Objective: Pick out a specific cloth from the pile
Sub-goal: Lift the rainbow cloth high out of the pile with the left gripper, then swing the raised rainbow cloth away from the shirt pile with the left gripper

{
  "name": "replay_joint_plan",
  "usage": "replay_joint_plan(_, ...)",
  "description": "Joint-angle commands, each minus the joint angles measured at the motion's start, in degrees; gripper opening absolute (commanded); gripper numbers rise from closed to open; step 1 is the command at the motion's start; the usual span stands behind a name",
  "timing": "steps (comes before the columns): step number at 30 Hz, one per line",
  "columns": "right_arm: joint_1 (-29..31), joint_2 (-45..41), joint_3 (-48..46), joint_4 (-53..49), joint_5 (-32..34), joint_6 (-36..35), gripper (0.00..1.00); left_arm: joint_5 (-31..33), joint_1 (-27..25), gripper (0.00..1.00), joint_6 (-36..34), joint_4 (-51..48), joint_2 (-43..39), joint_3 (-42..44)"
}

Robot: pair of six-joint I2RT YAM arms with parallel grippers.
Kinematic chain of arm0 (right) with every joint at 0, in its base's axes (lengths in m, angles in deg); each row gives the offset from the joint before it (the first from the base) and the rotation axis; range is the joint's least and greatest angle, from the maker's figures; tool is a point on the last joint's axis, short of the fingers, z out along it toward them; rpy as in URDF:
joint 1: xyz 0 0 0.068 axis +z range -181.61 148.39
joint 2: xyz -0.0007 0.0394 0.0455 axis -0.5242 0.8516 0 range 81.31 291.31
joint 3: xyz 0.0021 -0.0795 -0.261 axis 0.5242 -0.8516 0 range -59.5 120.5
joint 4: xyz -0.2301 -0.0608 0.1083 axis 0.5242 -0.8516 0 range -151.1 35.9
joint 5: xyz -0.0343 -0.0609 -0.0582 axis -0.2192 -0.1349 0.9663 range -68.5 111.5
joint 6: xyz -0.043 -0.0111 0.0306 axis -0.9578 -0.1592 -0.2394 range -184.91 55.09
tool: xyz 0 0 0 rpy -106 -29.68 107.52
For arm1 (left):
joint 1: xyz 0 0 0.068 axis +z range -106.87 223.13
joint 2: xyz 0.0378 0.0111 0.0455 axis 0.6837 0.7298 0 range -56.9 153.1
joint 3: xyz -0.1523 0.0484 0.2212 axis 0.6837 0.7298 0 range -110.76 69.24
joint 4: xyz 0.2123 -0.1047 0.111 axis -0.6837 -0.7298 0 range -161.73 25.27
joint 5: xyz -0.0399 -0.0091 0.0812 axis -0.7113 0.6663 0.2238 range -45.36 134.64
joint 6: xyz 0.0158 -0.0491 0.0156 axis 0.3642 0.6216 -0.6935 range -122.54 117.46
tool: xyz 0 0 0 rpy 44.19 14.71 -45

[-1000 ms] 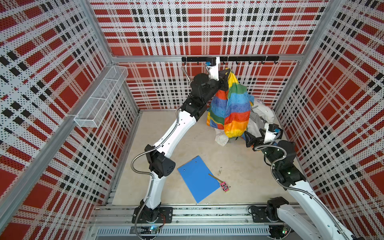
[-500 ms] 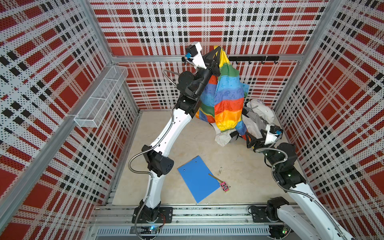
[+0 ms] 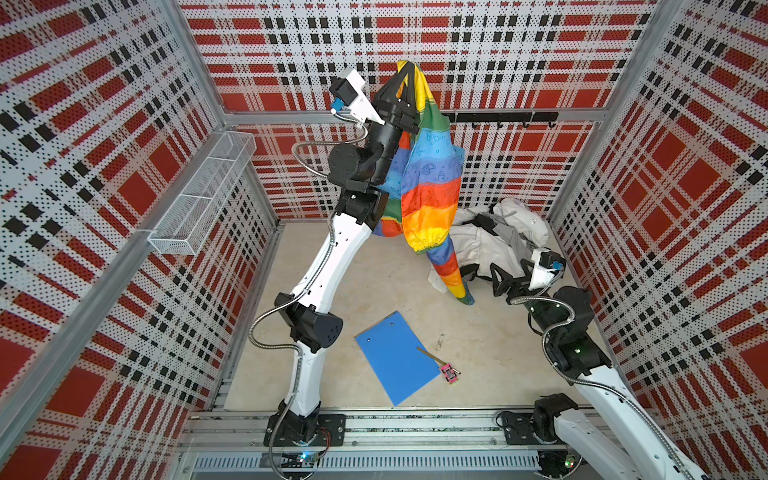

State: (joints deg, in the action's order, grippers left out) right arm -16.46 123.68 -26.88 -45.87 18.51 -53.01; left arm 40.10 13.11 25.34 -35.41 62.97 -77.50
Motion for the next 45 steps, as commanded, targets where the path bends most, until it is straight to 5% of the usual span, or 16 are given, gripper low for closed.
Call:
replay_joint_plan(1, 0.16, 0.41, -0.62, 3.94, -0.53, 0.67, 1.00, -1.42, 1.81, 0.00, 0.96, 4.44, -4.52, -2.16)
replay_joint_plan(32, 0.15, 2.56, -1.16, 6.10, -4.42, 1.02, 1.00, -8.77, 31.02, 0.00, 10.45, -4.62, -25.91, 20.58)
replay_joint_plan(41, 0.28, 3.96, -0.84, 6.37, -7.39, 1.02, 1.00, -13.87, 35.29, 0.00, 11.82, -6.97, -21.96, 20.95)
replay_joint_plan(45, 0.29, 3.75, -0.90, 6.19, -6.77, 0.84, 1.00, -15.07, 35.06, 0.00, 10.51, -6.44, -23.47, 27.56)
